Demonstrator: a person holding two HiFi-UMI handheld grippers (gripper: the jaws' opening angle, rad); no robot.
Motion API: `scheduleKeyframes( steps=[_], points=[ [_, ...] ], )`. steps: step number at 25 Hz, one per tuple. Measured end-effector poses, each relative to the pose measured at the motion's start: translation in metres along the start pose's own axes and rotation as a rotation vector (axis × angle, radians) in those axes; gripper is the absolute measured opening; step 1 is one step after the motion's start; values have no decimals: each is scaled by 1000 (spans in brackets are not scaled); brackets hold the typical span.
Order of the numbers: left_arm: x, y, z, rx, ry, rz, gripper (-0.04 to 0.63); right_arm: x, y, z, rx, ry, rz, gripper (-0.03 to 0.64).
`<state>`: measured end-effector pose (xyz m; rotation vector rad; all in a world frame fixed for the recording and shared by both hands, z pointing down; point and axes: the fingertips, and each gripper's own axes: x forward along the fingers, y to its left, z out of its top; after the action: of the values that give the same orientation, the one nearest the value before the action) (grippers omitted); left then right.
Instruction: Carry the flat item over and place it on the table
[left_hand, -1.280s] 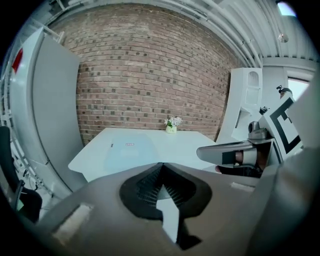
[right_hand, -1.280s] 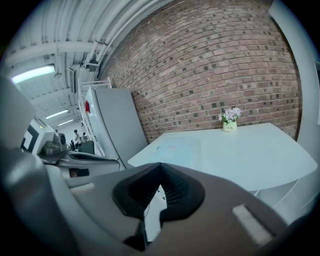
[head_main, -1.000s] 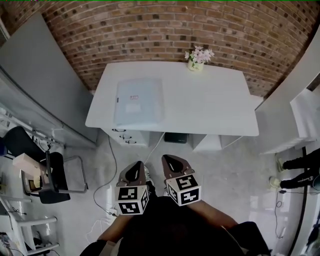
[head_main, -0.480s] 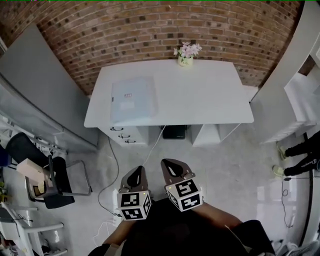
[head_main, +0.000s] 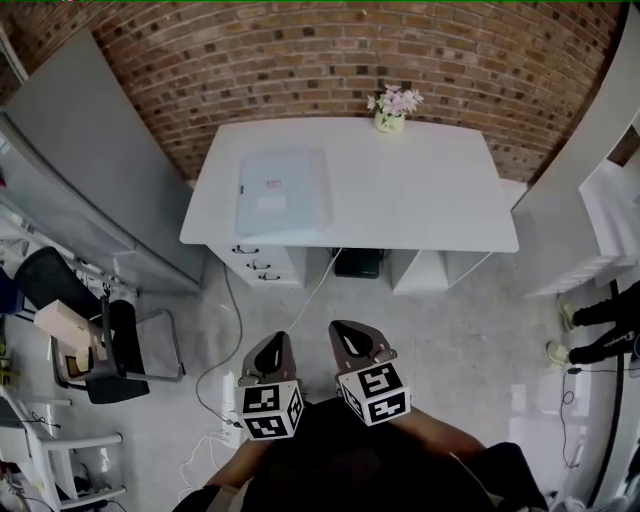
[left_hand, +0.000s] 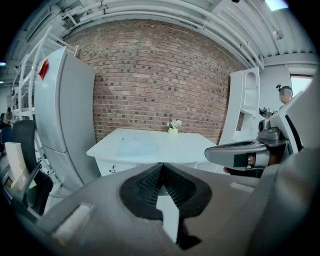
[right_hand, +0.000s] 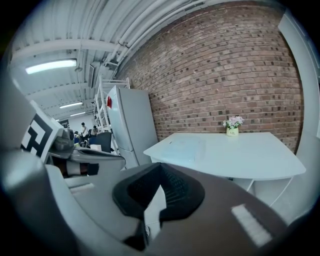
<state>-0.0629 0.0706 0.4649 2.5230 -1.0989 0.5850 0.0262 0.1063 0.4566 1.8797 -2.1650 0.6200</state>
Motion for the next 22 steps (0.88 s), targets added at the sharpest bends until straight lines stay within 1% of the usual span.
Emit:
scheduleKeyframes(
  steps=[7,11,22],
  points=[
    [-8,6,-2,-11,-5,16,5,3,6,2,5,1,14,0],
    [-6,6,1,-6,-16,11,3,4,4,2,5,-6,13,0],
    [-5,1,-1,-8,-11,2,4,1,-1,-1,12,3,7,0]
  ],
)
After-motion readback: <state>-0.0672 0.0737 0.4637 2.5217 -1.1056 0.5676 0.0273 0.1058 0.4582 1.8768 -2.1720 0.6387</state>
